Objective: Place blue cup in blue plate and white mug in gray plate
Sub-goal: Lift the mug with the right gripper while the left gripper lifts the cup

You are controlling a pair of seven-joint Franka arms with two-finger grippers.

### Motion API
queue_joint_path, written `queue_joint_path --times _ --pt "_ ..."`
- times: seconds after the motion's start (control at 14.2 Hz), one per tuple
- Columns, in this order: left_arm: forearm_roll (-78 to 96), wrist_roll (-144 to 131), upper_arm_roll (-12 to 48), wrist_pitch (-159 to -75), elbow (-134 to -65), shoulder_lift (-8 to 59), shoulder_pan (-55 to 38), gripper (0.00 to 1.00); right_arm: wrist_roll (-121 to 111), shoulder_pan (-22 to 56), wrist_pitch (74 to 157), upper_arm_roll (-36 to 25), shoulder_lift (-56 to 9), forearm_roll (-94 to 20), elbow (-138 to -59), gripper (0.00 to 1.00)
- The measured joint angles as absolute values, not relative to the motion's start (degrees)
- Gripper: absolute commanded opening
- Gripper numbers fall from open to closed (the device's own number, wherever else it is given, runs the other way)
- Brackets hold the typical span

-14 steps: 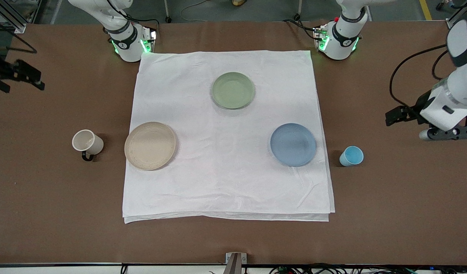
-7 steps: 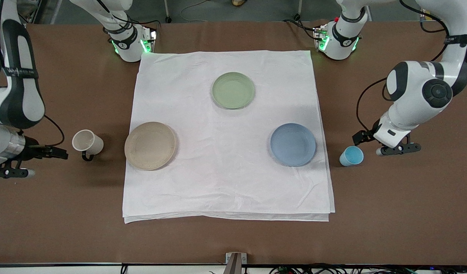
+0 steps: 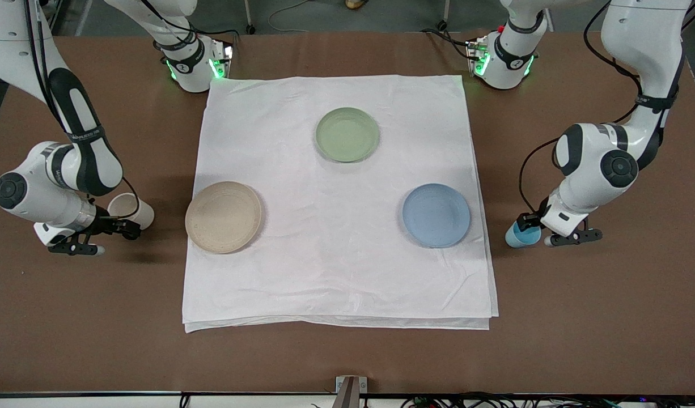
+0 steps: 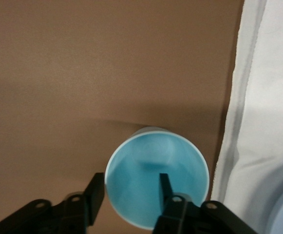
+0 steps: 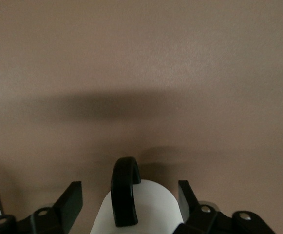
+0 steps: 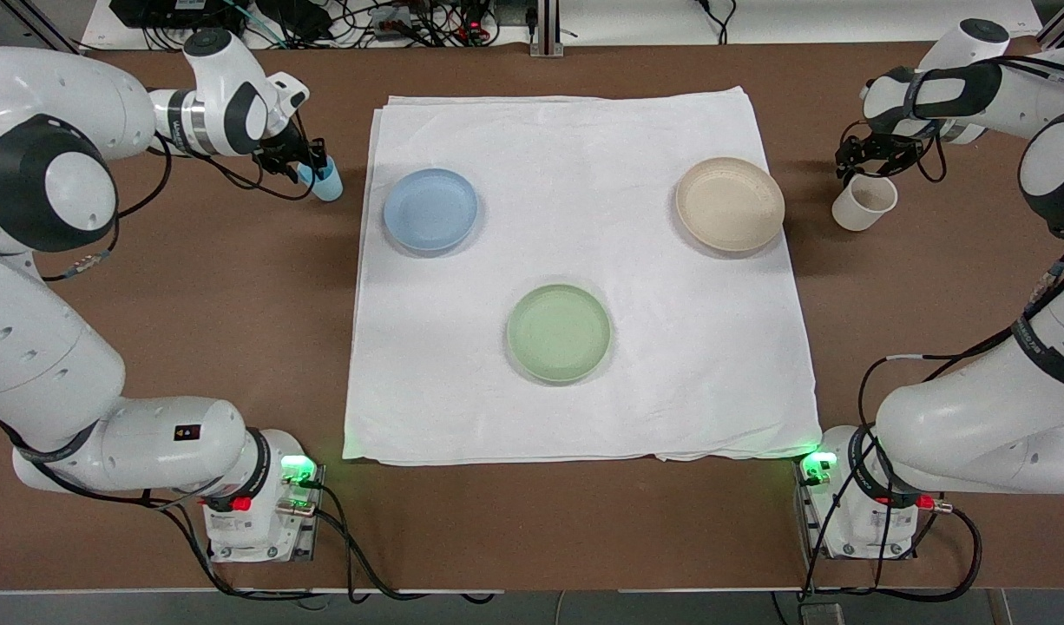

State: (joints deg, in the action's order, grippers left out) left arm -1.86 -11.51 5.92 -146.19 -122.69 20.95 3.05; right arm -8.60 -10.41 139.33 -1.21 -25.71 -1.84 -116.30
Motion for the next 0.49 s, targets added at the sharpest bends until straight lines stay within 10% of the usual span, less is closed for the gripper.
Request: queue_joint_path --times 0.14,0.49 --pt "-1.9 -11.5 5.9 -147.0 -122.5 22.0 3.1 0.03 -8.6 -10.4 139.0 -1.2 -25.6 -1.8 -116.5 0.03" --pt "-1.9 -11.5 6.1 -146.4 -121.5 21.1 3.0 0.00 -8.6 -10.4 135.5 -1.1 -24.6 -2.0 -115.3 0.00"
